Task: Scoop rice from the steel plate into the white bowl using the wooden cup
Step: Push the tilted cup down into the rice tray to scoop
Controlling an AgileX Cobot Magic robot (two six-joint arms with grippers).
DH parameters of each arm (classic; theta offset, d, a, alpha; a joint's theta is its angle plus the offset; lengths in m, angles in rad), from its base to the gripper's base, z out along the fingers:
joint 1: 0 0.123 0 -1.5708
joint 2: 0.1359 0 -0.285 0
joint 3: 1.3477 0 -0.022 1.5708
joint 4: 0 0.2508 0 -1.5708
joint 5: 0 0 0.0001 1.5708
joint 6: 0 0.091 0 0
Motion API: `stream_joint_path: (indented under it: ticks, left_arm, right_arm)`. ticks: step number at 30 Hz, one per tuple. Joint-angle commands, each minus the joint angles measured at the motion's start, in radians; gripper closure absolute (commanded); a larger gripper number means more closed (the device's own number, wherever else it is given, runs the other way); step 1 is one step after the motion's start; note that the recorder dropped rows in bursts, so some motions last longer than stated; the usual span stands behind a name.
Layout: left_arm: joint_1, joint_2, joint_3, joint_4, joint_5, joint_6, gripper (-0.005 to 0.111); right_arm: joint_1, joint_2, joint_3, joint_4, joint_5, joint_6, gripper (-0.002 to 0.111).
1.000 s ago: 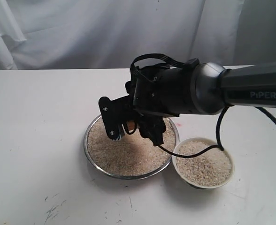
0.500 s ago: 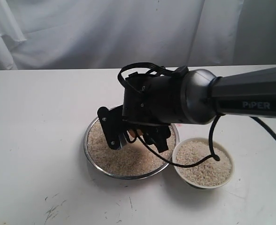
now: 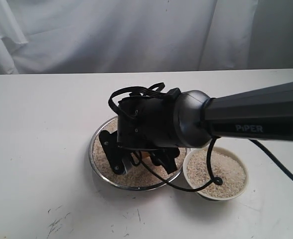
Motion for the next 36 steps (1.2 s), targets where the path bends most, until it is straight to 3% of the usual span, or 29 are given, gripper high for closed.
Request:
stream_joint_path:
  ticks: [1, 36]
  left_arm:
    - [-0.002, -0.005, 0.005, -0.001, -0.006, -0.003, 0.107]
    - [-0.002, -0.005, 0.005, -0.001, -0.006, -0.003, 0.107]
  right_arm:
    - [0.010, -0.004, -0.012, -0.014, 0.031, 0.007, 0.108]
    - [0.030, 0.055, -0.014, 0.045, -0.020, 0.010, 0.108]
